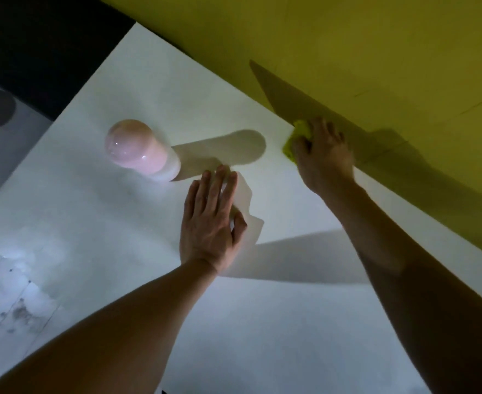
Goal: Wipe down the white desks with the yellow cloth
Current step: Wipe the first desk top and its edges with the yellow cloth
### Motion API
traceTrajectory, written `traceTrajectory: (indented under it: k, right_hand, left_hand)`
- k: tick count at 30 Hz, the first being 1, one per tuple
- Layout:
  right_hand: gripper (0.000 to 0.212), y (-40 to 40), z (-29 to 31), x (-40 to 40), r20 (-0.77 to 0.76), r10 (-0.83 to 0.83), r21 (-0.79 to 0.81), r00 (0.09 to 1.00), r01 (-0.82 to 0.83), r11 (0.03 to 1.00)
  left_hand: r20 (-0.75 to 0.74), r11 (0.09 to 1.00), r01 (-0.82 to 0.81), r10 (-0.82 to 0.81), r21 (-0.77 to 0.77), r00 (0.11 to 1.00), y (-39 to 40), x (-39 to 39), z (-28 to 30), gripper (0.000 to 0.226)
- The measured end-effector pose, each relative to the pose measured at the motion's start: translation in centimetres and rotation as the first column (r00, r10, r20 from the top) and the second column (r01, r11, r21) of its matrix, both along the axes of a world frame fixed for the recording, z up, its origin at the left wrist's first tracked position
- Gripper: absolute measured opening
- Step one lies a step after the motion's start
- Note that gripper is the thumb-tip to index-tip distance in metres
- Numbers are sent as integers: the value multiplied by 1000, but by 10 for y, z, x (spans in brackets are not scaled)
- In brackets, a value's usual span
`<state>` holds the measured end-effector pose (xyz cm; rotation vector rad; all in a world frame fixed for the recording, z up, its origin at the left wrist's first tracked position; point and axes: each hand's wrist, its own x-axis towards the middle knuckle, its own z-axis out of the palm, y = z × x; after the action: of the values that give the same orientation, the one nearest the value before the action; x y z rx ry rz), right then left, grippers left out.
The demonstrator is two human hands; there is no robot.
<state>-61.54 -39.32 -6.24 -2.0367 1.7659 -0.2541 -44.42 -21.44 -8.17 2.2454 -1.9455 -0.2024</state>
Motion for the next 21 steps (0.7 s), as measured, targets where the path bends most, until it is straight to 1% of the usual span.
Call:
traceTrajectory:
  k: [2, 4, 7, 9, 11, 14, 17, 19, 21]
  right_hand:
    - [50, -8, -2, 43, -26, 13, -42, 1000, -14, 999]
    - [45, -22, -2, 82, -15, 50, -55, 999, -50, 997]
    - [44, -35, -2, 106, -18, 92, -55, 996, -93, 994]
    - [44, -31, -3, 92, 17, 96, -70, 995, -95, 993]
    - [43, -16, -6, 59, 32, 61, -89, 998, -58, 994]
    - [45, 15, -9, -16, -20, -18, -118, 1000, 16, 993]
    - [48, 37, -6, -71, -73, -61, -127, 996, 51, 991]
    - [47, 39, -5, -74, -111, -99, -142, 989, 83, 986]
    - [47, 35, -3, -52, -114, -134, -156, 984, 116, 981]
  left_hand:
    - [-15, 1000, -6, 6, 18, 1000, -1, -2, 3, 74]
    - [5, 1000, 9, -9, 22, 1000, -1, 1, 1, 73]
    - [17, 1000, 18, -18, -4, 1000, 1, 1, -2, 72]
    - [-3, 1000, 15, -15, 10, 1000, 1, 0, 0, 73]
    - [-6, 1000, 11, -11, -11, 1000, 0, 1, -1, 73]
    - [10, 999, 11, -10, -36, 1000, 1, 0, -3, 73]
    - [12, 1000, 9, -9, -6, 1000, 0, -2, -1, 74]
    - [13, 1000, 3, -3, -17, 1000, 0, -3, -2, 73]
    - [13, 999, 5, -5, -31, 1000, 1, -2, -4, 71]
